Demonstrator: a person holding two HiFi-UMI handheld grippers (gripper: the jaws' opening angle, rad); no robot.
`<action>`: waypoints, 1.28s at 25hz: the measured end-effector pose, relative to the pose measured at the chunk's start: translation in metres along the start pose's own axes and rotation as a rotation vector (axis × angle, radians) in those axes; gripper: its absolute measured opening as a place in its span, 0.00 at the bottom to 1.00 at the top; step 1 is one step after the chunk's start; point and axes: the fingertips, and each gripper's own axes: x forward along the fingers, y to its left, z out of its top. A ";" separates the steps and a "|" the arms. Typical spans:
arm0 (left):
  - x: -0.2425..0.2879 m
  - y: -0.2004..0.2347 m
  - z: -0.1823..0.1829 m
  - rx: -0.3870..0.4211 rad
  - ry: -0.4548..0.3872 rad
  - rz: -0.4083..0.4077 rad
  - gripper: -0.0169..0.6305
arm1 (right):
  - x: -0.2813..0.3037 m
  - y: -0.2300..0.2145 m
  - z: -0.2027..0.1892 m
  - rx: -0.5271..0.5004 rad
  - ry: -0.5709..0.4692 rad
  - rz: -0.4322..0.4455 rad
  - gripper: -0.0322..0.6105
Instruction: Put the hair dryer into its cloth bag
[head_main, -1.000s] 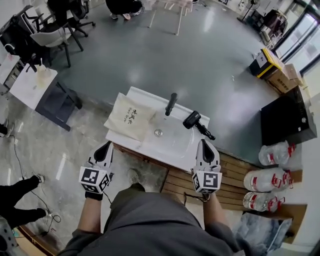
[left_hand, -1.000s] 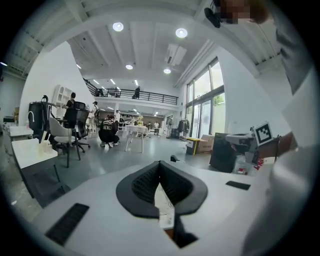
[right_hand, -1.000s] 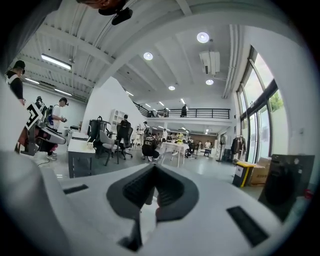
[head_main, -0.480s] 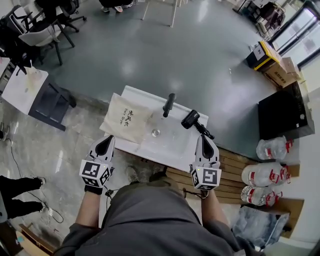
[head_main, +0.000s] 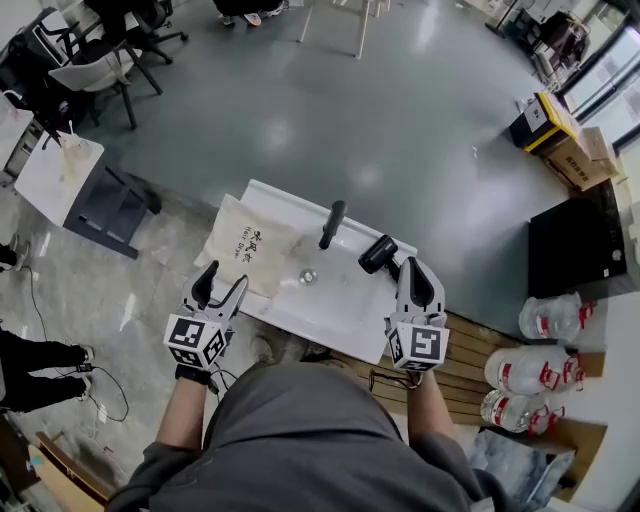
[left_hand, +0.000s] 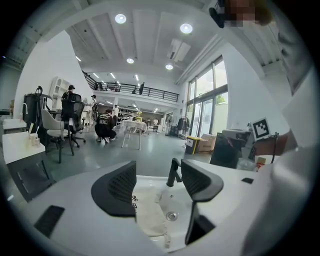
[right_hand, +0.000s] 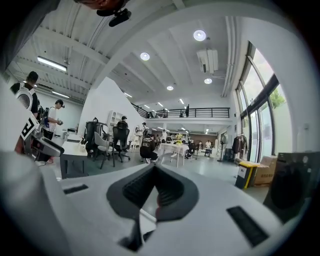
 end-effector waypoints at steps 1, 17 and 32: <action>0.005 -0.002 -0.002 0.000 0.012 0.002 0.46 | 0.001 -0.006 -0.003 0.004 0.006 -0.004 0.05; 0.103 -0.021 -0.117 0.042 0.368 -0.010 0.46 | -0.014 -0.087 -0.057 0.035 0.123 -0.118 0.05; 0.169 -0.002 -0.246 0.163 0.712 0.116 0.46 | -0.046 -0.169 -0.082 0.023 0.201 -0.243 0.05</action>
